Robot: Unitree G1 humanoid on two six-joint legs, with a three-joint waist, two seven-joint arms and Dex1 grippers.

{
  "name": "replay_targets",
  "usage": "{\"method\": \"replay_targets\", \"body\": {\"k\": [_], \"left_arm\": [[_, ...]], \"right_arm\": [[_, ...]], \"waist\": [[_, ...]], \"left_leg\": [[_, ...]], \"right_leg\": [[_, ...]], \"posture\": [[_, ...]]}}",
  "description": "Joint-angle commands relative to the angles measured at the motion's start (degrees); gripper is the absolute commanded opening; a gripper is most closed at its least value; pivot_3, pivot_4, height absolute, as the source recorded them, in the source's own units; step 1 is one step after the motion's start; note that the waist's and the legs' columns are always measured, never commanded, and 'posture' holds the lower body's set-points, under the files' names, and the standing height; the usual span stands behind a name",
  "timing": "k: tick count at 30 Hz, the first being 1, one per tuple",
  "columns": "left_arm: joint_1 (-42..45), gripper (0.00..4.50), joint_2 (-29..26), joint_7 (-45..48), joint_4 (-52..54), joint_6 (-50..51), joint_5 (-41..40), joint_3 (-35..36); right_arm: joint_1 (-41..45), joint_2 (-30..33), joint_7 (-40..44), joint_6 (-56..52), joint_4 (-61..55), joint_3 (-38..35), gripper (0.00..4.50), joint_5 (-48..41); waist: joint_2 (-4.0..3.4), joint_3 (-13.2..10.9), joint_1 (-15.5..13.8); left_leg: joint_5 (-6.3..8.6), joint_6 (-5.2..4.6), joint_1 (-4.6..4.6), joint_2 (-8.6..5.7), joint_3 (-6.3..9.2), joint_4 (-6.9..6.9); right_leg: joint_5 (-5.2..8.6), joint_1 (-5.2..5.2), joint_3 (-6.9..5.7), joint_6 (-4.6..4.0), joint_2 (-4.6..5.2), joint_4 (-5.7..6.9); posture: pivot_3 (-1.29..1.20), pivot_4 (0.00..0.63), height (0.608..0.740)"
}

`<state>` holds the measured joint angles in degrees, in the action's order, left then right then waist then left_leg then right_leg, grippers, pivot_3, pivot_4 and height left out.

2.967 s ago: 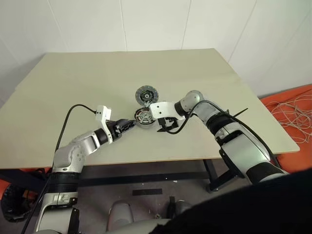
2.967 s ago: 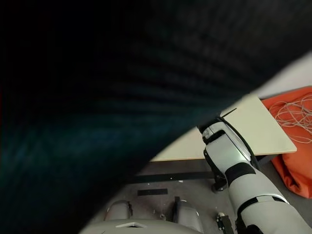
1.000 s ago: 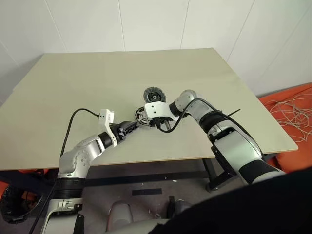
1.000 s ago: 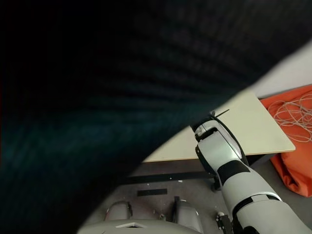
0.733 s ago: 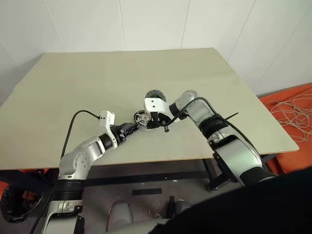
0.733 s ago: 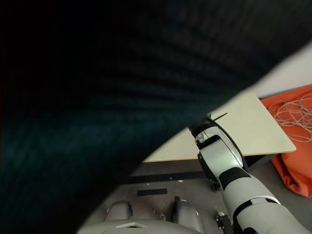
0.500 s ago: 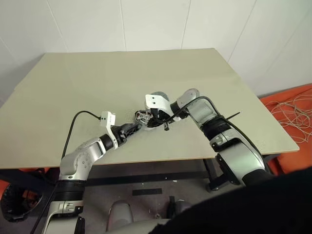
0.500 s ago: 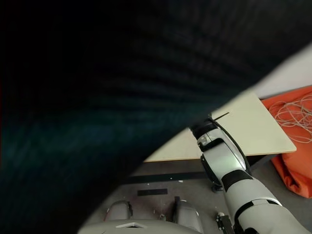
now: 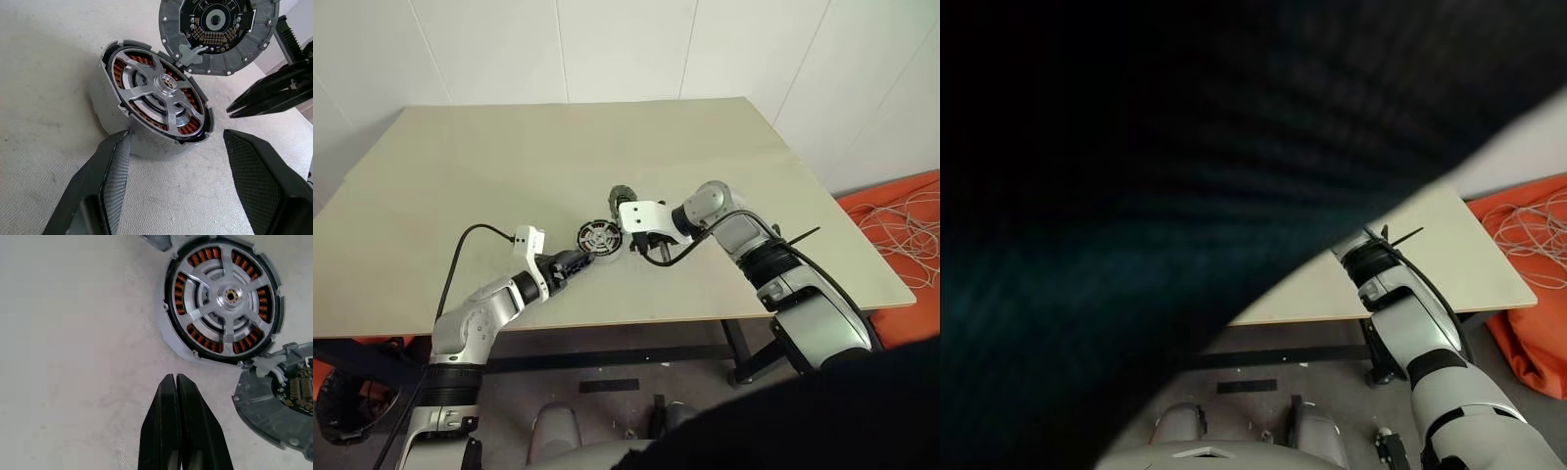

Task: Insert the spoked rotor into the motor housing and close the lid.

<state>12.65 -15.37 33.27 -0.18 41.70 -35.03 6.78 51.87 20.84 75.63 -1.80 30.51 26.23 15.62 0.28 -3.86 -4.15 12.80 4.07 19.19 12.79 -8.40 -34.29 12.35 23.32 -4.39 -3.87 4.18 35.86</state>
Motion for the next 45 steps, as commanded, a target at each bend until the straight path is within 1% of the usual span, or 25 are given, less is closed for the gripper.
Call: {"method": "replay_targets", "body": {"k": [1, 4, 7, 12, 15, 18, 19, 28, 35, 45], "left_arm": [[0.7, 3.19, -0.3, 0.6, 1.9, -0.8, -0.3, 0.1], [0.8, 3.19, -0.5, 0.7, 1.6, -0.9, -0.2, 0.2], [1.0, 3.19, -0.5, 0.7, 1.6, -0.9, -0.3, 0.2], [1.1, 3.19, -0.6, 0.9, 1.4, -1.1, -0.2, 0.3], [1.1, 3.19, -0.8, 0.9, 1.5, -1.0, -0.2, 0.4], [1.0, 3.19, -1.1, 1.0, 2.0, -0.7, -0.6, 0.7], [1.0, 3.19, -1.2, 1.1, 2.2, -0.4, -0.9, 1.0], [1.2, 3.19, -3.3, 0.9, 2.5, 1.8, -3.9, 4.8], [0.8, 3.19, -3.1, 0.6, 2.6, 1.7, -3.8, 4.8], [1.6, 3.19, -2.9, 0.7, 1.3, 1.6, -3.6, 4.5]], "right_arm": [[-0.8, 0.2, 1.5, -0.4, -7.5, -0.1, 0.02, -2.4], [-1.5, -0.6, 2.3, -2.3, -11.5, -0.1, 0.02, -3.9], [-1.4, -1.1, 1.3, -3.0, -11.5, 0.4, 0.59, -3.7], [-0.8, -2.3, -1.7, -1.8, -8.2, 1.4, 2.23, -2.5], [-0.2, -3.3, -4.2, -0.5, -6.2, 1.9, 3.13, -1.6], [0.6, -4.4, -5.6, 0.0, -3.7, 2.1, 4.19, -1.4], [0.8, -4.7, -6.0, 0.3, -2.9, 2.1, 4.43, -1.3], [2.5, -8.4, -10.0, 2.1, 4.3, 2.6, 4.47, -0.5], [2.3, -7.6, -11.4, 2.9, 6.1, 3.0, 4.47, 0.8], [0.6, -6.1, -11.5, 1.7, 5.3, 2.7, 4.47, 0.8]], "waist": [[0.00, 0.0, 0.0], [0.00, 0.0, 0.0], [0.00, 0.0, 0.0], [0.00, 0.0, 0.0], [0.01, 0.0, 0.1], [0.01, 0.0, 0.1], [0.00, 0.0, 0.1], [0.00, 0.0, 0.2], [0.00, 0.0, 0.2], [0.00, 0.0, 0.1]], "left_leg": [[0.00, -0.01, 0.00, 0.00, 0.00, 0.00], [0.01, -0.01, -0.02, 0.01, 0.00, 0.00], [0.01, -0.02, -0.09, 0.02, 0.00, 0.00], [-0.01, 0.01, -0.12, 0.01, 0.01, 0.00], [-0.02, 0.05, -0.10, 0.01, 0.01, 0.00], [-0.03, 0.05, -0.10, 0.00, 0.01, 0.00], [-0.03, 0.05, -0.09, 0.00, 0.01, 0.00], [-0.03, 0.06, -0.11, 0.00, 0.01, 0.00], [-0.03, 0.06, -0.09, 0.00, 0.01, 0.00], [-0.04, 0.07, -0.10, -0.01, 0.01, 0.00]], "right_leg": [[0.00, 0.00, 0.00, 0.00, 0.00, 0.00], [0.00, 0.00, 0.00, 0.00, 0.00, 0.02], [0.00, -0.03, 0.00, 0.00, 0.00, 0.03], [-0.01, -0.07, 0.00, 0.01, 0.00, 0.03], [0.00, -0.07, 0.00, 0.01, 0.00, 0.02], [-0.01, -0.07, 0.00, 0.01, 0.00, 0.02], [-0.01, -0.07, 0.00, 0.01, 0.00, 0.01], [-0.01, -0.06, 0.00, 0.01, 0.00, 0.04], [-0.01, -0.07, 0.00, 0.01, 0.00, 0.02], [-0.01, -0.07, 0.01, 0.01, 0.00, 0.03]], "posture": [[0.00, 0.000, 0.740], [0.00, 0.000, 0.740], [0.00, 0.000, 0.740], [0.00, 0.000, 0.740], [0.00, 0.000, 0.740], [0.00, 0.000, 0.740], [0.00, 0.000, 0.740], [0.00, 0.000, 0.740], [0.00, 0.000, 0.740], [0.00, 0.000, 0.740]]}}
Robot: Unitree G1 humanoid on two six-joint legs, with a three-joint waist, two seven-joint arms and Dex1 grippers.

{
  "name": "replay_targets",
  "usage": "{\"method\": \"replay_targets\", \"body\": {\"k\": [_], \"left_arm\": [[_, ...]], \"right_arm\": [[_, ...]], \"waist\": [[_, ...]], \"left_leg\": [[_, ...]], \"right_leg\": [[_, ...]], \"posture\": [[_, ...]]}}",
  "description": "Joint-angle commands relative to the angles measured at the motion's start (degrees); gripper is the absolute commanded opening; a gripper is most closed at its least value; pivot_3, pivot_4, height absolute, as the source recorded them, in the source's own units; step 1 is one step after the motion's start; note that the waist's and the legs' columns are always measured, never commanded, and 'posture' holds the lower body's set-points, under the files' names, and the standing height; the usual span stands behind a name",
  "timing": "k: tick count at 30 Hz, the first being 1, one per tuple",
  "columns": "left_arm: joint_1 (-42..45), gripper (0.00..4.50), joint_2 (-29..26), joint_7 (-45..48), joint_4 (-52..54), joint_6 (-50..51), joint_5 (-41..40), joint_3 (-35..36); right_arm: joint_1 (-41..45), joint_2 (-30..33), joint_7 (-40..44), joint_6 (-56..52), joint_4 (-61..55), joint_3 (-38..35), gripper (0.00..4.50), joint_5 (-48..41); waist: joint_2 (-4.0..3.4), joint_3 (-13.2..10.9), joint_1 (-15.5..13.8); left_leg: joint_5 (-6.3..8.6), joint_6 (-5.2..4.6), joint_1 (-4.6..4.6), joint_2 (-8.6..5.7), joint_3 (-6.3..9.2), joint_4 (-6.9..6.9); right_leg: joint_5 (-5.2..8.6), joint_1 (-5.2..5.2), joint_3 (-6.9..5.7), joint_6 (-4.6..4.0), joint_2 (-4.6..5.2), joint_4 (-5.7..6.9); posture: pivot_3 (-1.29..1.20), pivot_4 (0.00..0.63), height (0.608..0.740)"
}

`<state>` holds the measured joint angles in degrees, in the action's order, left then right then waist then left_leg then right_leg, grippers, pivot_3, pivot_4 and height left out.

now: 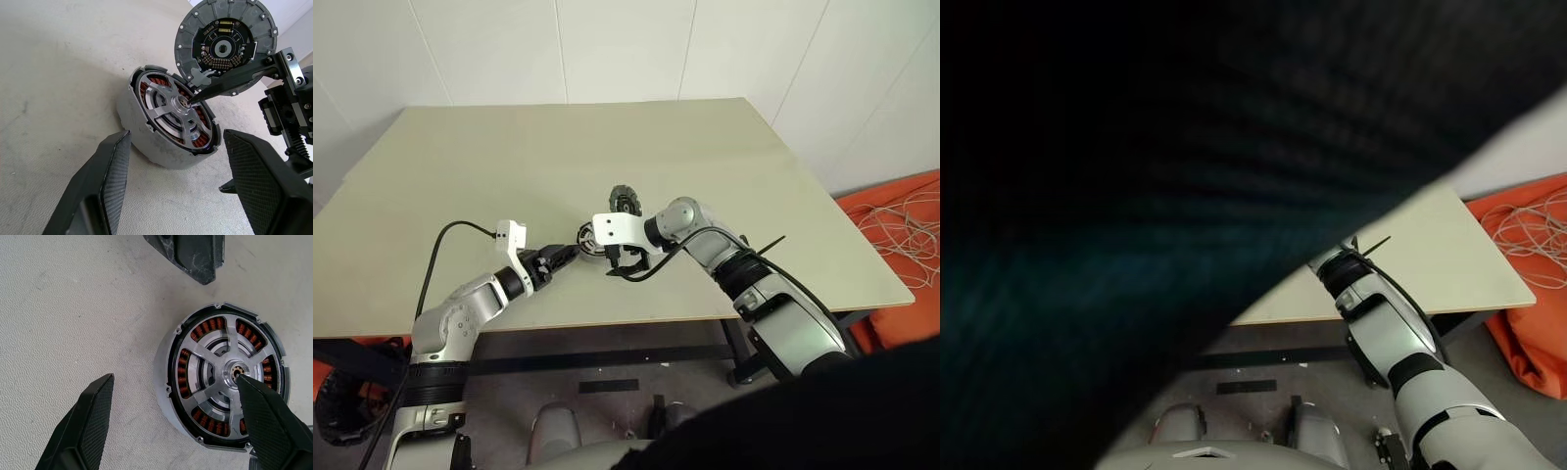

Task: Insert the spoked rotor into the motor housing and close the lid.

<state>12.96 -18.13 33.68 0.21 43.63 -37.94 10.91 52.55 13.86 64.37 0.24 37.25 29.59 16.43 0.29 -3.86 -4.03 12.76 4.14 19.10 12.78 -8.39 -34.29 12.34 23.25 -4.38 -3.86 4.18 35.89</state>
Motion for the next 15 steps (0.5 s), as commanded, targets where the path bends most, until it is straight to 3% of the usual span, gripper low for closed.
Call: {"method": "replay_targets", "body": {"k": [1, 5, 11, 15], "left_arm": [[1.3, 3.19, -0.2, 0.4, 0.9, -0.3, -0.7, 0.3], [1.4, 3.19, -0.3, 0.5, 0.8, -0.4, -0.6, 0.3], [1.7, 3.19, -0.3, 0.6, 0.2, -0.7, -0.4, 0.2], [1.8, 3.19, -0.2, 0.6, 0.0, -0.8, -0.3, 0.1]], "right_arm": [[-0.3, 0.9, -0.2, -0.5, -1.7, -0.7, 4.47, -0.1], [-1.3, 1.2, 0.3, -1.8, -4.2, -1.1, 4.47, -0.9], [-3.1, 1.7, 1.1, -3.9, -9.1, -1.0, 2.66, -1.7], [-3.6, 1.6, 1.2, -4.9, -10.6, -0.9, 2.66, -1.9]], "waist": [[0.00, 0.0, 0.0], [0.00, 0.0, 0.0], [0.00, 0.0, 0.0], [0.00, 0.0, 0.0]], "left_leg": [[0.00, 0.00, 0.00, 0.00, 0.00, 0.00], [0.00, 0.00, 0.00, 0.00, 0.00, 0.00], [0.00, 0.00, 0.01, 0.00, 0.00, 0.00], [0.00, 0.00, -0.01, 0.01, 0.00, 0.00]], "right_leg": [[0.00, 0.00, 0.00, 0.00, 0.00, 0.00], [0.00, 0.00, 0.00, 0.00, 0.00, 0.00], [0.00, 0.00, 0.00, 0.00, 0.00, -0.02], [0.00, 0.00, 0.00, 0.00, 0.00, 0.00]], "posture": [[0.00, 0.000, 0.740], [0.00, 0.000, 0.740], [0.00, 0.000, 0.740], [0.00, 0.000, 0.740]]}}
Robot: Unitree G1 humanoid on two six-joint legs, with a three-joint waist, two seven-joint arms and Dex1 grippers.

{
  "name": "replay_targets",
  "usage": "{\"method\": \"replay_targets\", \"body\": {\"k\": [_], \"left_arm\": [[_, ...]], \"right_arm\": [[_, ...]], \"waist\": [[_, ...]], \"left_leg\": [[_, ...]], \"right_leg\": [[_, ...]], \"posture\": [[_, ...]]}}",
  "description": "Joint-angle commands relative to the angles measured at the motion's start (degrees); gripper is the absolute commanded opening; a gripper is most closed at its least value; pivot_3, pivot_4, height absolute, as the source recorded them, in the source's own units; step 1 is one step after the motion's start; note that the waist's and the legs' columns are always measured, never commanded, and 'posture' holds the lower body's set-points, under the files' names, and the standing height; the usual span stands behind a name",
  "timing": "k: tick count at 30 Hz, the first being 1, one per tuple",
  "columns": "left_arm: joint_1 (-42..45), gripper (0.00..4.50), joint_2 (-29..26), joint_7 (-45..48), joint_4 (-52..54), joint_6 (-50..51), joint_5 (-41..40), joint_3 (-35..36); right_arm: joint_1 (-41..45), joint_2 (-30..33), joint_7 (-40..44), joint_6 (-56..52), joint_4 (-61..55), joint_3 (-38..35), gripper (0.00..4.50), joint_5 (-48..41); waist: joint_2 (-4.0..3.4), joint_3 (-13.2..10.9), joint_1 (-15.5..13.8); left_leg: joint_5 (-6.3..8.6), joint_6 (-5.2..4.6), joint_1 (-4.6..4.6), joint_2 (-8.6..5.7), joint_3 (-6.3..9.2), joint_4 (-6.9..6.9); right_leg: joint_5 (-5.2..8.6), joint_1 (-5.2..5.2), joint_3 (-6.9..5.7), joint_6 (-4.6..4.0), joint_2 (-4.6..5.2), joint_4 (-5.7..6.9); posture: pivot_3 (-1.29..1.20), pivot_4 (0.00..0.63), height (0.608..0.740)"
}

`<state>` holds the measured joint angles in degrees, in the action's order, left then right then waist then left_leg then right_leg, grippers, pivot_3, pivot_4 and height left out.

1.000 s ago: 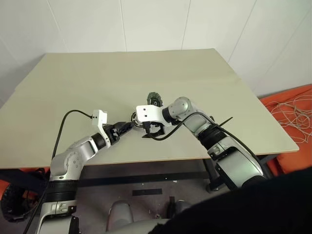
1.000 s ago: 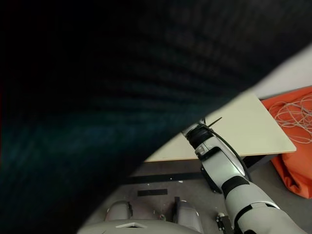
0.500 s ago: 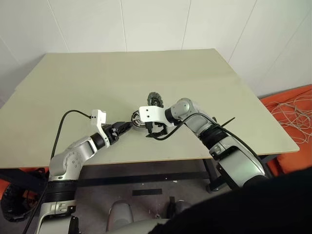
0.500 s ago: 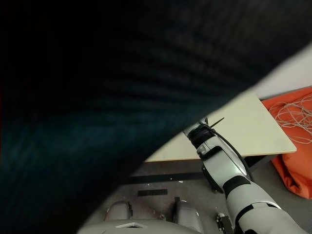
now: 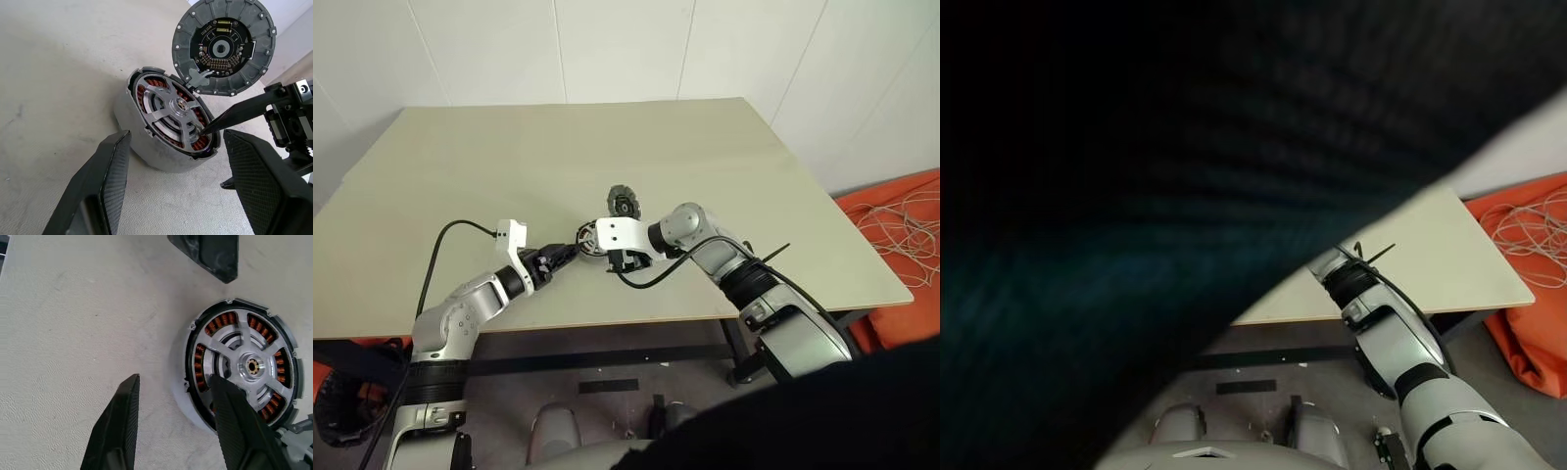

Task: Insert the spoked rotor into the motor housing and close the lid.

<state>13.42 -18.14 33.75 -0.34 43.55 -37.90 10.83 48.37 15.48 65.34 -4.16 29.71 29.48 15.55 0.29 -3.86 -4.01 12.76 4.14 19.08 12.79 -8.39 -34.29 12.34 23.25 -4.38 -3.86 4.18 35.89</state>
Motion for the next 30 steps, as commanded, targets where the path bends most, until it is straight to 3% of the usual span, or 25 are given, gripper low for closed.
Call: {"method": "replay_targets", "body": {"k": [1, 17, 20, 23, 27, 30], "left_arm": [[1.4, 3.19, -0.2, 0.6, 0.5, -0.8, -0.3, 0.2], [0.8, 3.19, -0.2, 0.3, 1.1, -0.9, -0.3, 0.6], [0.3, 3.19, -0.2, 0.2, 1.6, -0.8, -0.4, 0.6], [0.2, 3.19, 0.0, -0.1, 1.8, -0.8, -0.4, 0.5], [0.4, 3.19, 0.1, -0.3, 1.8, -0.8, -0.4, 0.4], [0.5, 3.19, 0.1, -0.3, 1.8, -0.9, -0.3, 0.3]], "right_arm": [[0.6, -0.1, 0.1, -0.6, -3.1, -0.8, 2.66, -1.0], [1.8, -3.6, -1.8, -0.5, 2.7, 0.0, 2.66, -0.1], [2.0, -3.7, -2.0, -0.3, 3.8, 0.0, 2.10, -0.1], [2.3, -3.7, -2.3, 0.0, 4.6, 0.0, 1.16, -0.1], [3.0, -3.5, -2.6, 0.4, 5.6, -0.1, 1.16, -0.1], [3.3, -3.4, -2.7, 0.4, 6.0, -0.3, 0.59, -0.1]], "waist": [[0.00, 0.0, 0.0], [0.00, 0.0, 0.0], [0.00, 0.0, 0.0], [0.00, 0.0, 0.0], [0.00, 0.0, 0.1], [0.00, 0.0, 0.0]], "left_leg": [[0.00, 0.00, 0.00, 0.00, 0.00, 0.00], [-0.01, 0.01, -0.01, 0.00, 0.00, 0.00], [-0.01, 0.02, -0.04, 0.00, 0.00, 0.00], [-0.02, 0.04, -0.04, 0.00, 0.01, 0.00], [-0.02, 0.03, -0.02, -0.01, 0.00, 0.00], [-0.01, 0.03, -0.04, 0.00, 0.00, 0.00]], "right_leg": [[0.00, 0.00, 0.00, 0.00, 0.00, 0.01], [0.00, 0.00, 0.00, 0.00, 0.00, 0.01], [0.00, -0.01, 0.00, 0.00, 0.00, 0.03], [0.00, -0.01, 0.00, 0.00, 0.00, 0.04], [0.00, -0.01, 0.01, 0.00, 0.00, 0.01], [0.00, -0.01, 0.01, 0.00, 0.00, 0.03]], "posture": [[0.00, 0.000, 0.740], [0.00, 0.000, 0.740], [0.00, 0.000, 0.740], [0.00, 0.000, 0.740], [0.00, 0.000, 0.740], [0.00, 0.000, 0.740]]}}
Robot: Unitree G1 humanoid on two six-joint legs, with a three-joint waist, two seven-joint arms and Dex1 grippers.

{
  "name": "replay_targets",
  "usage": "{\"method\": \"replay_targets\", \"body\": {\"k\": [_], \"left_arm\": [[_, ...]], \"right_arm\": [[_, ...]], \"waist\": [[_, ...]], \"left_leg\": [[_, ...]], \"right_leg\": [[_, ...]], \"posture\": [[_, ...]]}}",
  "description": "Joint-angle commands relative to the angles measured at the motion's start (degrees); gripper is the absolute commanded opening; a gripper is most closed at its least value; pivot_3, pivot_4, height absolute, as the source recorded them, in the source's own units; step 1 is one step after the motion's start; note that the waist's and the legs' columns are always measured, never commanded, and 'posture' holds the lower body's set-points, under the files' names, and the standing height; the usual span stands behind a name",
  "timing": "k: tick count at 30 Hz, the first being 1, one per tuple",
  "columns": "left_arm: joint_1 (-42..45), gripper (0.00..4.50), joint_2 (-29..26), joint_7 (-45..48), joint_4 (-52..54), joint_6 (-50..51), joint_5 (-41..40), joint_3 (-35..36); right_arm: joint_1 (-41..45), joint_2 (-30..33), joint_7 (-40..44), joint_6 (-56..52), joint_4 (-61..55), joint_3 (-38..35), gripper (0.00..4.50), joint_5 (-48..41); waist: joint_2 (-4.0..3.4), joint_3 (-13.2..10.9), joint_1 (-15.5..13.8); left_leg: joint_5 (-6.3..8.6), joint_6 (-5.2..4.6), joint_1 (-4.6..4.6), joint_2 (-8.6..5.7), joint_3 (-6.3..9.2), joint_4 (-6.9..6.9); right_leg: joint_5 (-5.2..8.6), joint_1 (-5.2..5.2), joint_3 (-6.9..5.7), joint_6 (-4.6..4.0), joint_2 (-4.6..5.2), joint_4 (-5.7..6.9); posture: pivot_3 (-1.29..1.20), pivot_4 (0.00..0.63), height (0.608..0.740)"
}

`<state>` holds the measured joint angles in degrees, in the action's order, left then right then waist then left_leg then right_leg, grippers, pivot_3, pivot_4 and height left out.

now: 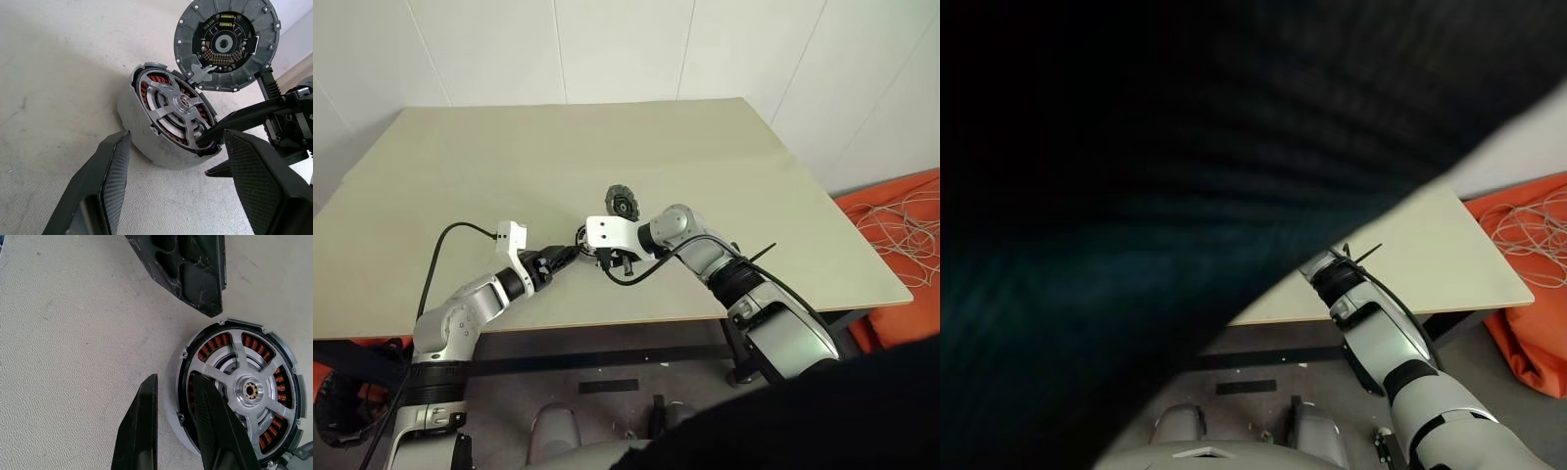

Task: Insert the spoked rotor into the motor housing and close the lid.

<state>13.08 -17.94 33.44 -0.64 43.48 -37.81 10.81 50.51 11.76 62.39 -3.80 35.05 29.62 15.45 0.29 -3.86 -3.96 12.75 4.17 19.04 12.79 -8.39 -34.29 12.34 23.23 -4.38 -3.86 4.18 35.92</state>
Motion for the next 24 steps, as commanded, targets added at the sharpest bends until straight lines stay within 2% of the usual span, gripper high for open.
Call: {"method": "replay_targets", "body": {"k": [1, 2, 15, 17, 21, 24], "left_arm": [[0.9, 3.19, 0.0, 0.0, 2.0, -0.9, -0.4, 0.3], [0.9, 3.19, 0.0, -0.1, 2.0, -0.9, -0.3, 0.3], [0.7, 3.19, 0.3, -0.4, 2.1, -1.2, -0.3, 0.3], [0.6, 3.19, 0.4, -0.5, 2.1, -1.2, -0.3, 0.3], [0.4, 3.19, 0.5, -0.6, 2.2, -1.4, -0.2, 0.2], [0.1, 3.19, 0.7, -0.8, 2.5, -1.5, -0.2, 0.3]], "right_arm": [[1.2, 0.3, 0.3, 0.0, 0.7, -0.5, 0.25, -0.1], [1.2, 0.4, 0.4, -0.1, 0.6, -0.5, 0.04, -0.1], [1.5, 0.7, 1.4, -2.9, -1.5, -1.3, 0.00, -1.2], [1.4, -0.6, -0.3, -8.4, -2.3, -2.7, 0.00, -2.1], [1.3, -6.0, -3.4, -31.0, -6.1, -7.1, 0.00, -5.9], [2.3, -8.8, -7.1, -41.6, -7.1, -9.5, 0.00, -7.2]], "waist": [[0.00, 0.0, 0.0], [0.00, 0.0, 0.0], [0.00, 0.0, 0.0], [0.00, 0.0, 0.0], [0.00, 0.0, 0.1], [-0.01, 0.0, -0.1]], "left_leg": [[0.00, 0.00, 0.00, 0.00, 0.00, 0.00], [0.00, -0.01, -0.02, 0.00, 0.00, 0.00], [0.00, -0.01, -0.04, 0.00, 0.01, 0.00], [0.00, -0.01, -0.04, 0.00, 0.01, 0.00], [-0.01, 0.01, -0.06, 0.03, 0.02, 0.00], [-0.03, 0.06, -0.08, 0.03, 0.02, 0.00]], "right_leg": [[0.00, 0.00, 0.00, 0.00, 0.00, 0.00], [0.00, -0.02, 0.00, 0.00, 0.00, 0.00], [-0.01, -0.04, 0.00, 0.00, 0.00, 0.02], [-0.01, -0.04, 0.00, 0.00, 0.00, 0.01], [-0.01, -0.03, 0.00, 0.00, -0.02, 0.04], [-0.01, -0.04, 0.00, 0.00, -0.02, 0.06]], "posture": [[0.00, 0.000, 0.740], [0.00, 0.000, 0.740], [0.00, 0.000, 0.740], [0.00, 0.000, 0.740], [0.00, 0.000, 0.740], [0.00, 0.000, 0.740]]}}
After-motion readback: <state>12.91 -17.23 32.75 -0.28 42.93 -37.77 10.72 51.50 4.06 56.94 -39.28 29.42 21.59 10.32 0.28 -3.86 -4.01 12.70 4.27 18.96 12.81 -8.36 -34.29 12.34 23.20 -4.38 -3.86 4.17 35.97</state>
